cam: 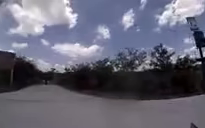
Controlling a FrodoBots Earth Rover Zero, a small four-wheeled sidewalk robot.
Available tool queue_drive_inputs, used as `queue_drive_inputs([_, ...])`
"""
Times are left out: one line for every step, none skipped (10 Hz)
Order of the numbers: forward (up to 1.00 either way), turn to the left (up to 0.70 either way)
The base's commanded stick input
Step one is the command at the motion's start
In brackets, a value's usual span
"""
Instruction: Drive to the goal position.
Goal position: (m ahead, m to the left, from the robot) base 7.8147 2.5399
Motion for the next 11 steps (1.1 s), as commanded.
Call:
queue_drive_inputs([0.85,0.34])
queue_drive_inputs([0.85,0.34])
queue_drive_inputs([0.85,0.34])
queue_drive_inputs([0.85,0.34])
queue_drive_inputs([0.85,0.34])
queue_drive_inputs([0.85,0.34])
queue_drive_inputs([0.85,0.34])
queue_drive_inputs([0.85,0.34])
queue_drive_inputs([0.85,0.34])
queue_drive_inputs([0.85,0.34])
queue_drive_inputs([0.85,0.34])
